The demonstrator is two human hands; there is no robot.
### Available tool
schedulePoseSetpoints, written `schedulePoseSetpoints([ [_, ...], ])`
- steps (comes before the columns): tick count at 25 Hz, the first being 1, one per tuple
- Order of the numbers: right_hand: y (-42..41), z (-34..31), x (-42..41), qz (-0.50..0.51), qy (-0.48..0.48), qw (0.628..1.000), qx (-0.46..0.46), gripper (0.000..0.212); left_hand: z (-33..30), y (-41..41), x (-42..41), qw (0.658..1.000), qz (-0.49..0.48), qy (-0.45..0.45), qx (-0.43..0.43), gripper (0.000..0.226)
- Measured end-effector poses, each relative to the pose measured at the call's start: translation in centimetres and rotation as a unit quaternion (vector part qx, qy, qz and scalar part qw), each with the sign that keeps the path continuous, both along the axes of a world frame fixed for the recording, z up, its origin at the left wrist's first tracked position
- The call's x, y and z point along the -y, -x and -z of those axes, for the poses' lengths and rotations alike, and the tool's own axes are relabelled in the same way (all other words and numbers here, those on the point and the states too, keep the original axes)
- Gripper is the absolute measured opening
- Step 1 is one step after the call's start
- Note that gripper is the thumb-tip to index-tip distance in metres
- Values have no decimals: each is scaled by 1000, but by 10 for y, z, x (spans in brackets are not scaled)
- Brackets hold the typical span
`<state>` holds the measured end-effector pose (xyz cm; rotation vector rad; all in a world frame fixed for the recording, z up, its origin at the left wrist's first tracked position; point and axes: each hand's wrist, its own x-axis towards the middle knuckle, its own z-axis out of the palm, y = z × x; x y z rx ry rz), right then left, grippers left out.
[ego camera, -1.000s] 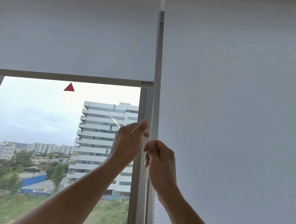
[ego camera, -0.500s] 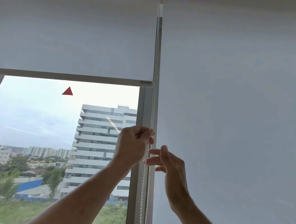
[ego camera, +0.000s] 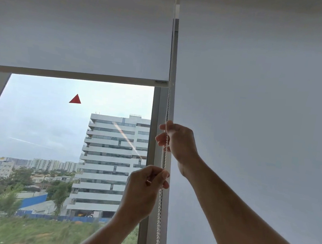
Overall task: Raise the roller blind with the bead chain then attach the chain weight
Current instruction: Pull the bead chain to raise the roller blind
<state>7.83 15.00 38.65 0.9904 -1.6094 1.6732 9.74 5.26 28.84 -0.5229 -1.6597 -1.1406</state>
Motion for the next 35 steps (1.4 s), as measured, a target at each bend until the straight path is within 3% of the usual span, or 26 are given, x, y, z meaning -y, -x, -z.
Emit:
schedulePoseSetpoints([
  [6, 19, 26, 14, 67, 50, 995, -46, 37, 19, 4, 12, 997, 36, 62, 36, 12],
  [9, 22, 34, 11, 79, 59, 993, -67, 36, 18, 9, 18, 993, 38, 104, 45, 44],
  [11, 22, 40, 12, 88, 51, 991, -85, 37, 7, 14, 22, 997, 19, 80, 15, 55],
  [16, 26, 68, 9, 93, 29, 991, -91, 38, -41, 15, 12, 998, -8, 41, -36, 40],
  [23, 29, 85, 5, 81, 21, 992, -94, 40, -87, 16, -3, 999, 45, -6, 23, 26],
  [26, 29, 83, -4, 49, -15, 995, -89, 38, -87, 16, -5, 998, 49, -24, 15, 21],
  [30, 36, 75, -25, -80, -15, 996, -24, 48, -79, 14, -1, 1000, -1, 9, -22, 20],
  [35, 36, 48, -24, -13, 29, 999, 4, 52, -50, 14, -7, 998, -3, 55, -29, 18],
])
